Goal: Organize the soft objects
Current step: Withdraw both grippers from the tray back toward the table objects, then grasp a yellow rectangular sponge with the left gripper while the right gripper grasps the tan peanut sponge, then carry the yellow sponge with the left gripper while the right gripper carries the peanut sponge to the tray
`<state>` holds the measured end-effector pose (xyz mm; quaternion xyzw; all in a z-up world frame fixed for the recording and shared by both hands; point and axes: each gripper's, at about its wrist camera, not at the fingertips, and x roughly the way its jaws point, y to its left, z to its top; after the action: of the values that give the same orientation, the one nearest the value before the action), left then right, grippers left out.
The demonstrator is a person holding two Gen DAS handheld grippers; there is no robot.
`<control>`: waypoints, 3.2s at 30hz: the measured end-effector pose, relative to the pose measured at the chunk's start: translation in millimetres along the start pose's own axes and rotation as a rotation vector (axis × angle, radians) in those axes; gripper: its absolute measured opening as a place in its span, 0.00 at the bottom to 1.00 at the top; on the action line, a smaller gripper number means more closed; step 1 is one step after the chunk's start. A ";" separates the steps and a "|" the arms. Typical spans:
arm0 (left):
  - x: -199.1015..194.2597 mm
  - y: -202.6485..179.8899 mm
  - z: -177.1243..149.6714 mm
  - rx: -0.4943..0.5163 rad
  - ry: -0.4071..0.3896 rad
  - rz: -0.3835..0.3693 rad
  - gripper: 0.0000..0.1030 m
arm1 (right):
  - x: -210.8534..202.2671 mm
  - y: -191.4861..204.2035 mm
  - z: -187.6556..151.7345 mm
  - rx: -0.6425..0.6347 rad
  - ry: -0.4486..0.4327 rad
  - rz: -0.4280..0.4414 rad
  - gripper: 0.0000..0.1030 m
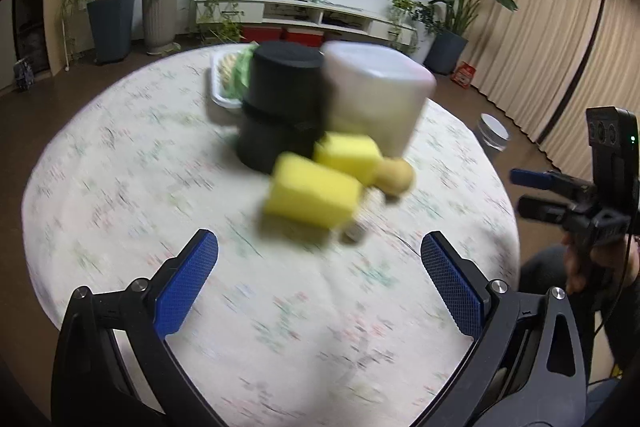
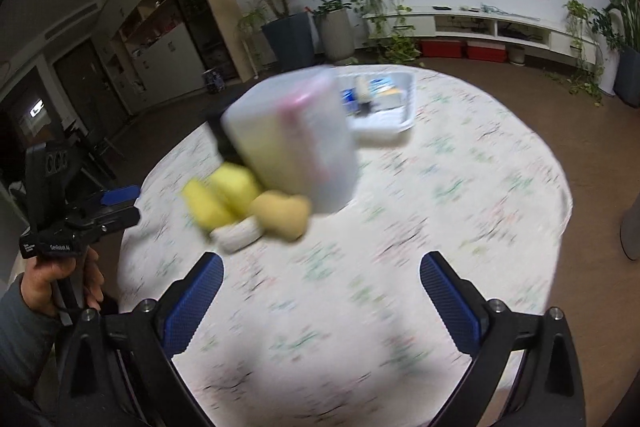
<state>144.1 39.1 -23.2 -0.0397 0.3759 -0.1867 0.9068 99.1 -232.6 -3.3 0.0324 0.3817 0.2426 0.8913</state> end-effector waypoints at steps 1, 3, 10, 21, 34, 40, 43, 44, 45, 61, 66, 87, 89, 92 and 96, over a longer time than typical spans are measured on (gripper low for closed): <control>0.7 -3.8 -3.9 0.002 0.002 -0.004 1.00 | 1.3 6.6 -4.9 -0.003 0.001 0.005 0.98; 3.3 -11.5 -11.4 0.003 0.008 -0.012 1.00 | 7.2 22.6 -14.7 -0.014 0.015 0.024 0.98; 15.0 -25.4 -2.6 0.015 -0.011 -0.014 1.00 | 27.0 52.1 -18.2 -0.060 0.024 -0.009 0.88; 54.5 -5.9 20.9 -0.043 0.003 0.036 1.00 | 65.8 34.2 6.5 -0.028 0.043 -0.051 0.84; 78.7 6.7 23.5 -0.052 0.048 0.067 1.00 | 95.8 20.2 17.9 -0.014 0.074 -0.051 0.75; 86.3 11.6 24.2 -0.074 0.068 0.099 1.00 | 106.7 20.5 28.1 -0.015 0.082 -0.040 0.73; 87.7 15.9 24.9 -0.097 0.067 0.106 0.99 | 112.9 20.6 31.9 -0.003 0.088 -0.031 0.71; 88.3 16.7 25.1 -0.099 0.067 0.108 0.99 | 114.1 20.5 33.1 0.001 0.086 -0.029 0.71; 89.9 17.1 23.2 -0.099 0.069 0.108 0.99 | 114.2 21.1 33.4 0.002 0.085 -0.029 0.71; 96.4 15.3 24.8 -0.092 0.061 0.058 0.66 | 124.4 21.7 37.5 0.020 0.079 0.024 0.57; 92.0 19.9 22.6 -0.121 0.052 0.035 0.60 | 121.7 21.5 35.0 0.039 0.082 0.044 0.53; 42.8 24.7 7.0 -0.159 0.022 0.041 0.57 | 74.8 9.6 18.7 0.051 0.069 -0.004 0.51; 39.2 26.3 5.1 -0.165 0.024 0.044 0.57 | 67.9 4.2 17.0 0.061 0.072 -0.024 0.51; 32.2 30.9 3.5 -0.172 0.027 0.056 0.57 | 57.9 -8.4 16.9 0.081 0.074 -0.051 0.51; 22.3 42.0 9.7 -0.172 0.019 0.080 0.57 | 40.5 -31.1 19.8 0.099 0.069 -0.108 0.51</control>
<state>178.3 69.1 -40.1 -0.1004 0.4005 -0.1179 0.9031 149.5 -238.9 -23.8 0.0476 0.4250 0.1759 0.8866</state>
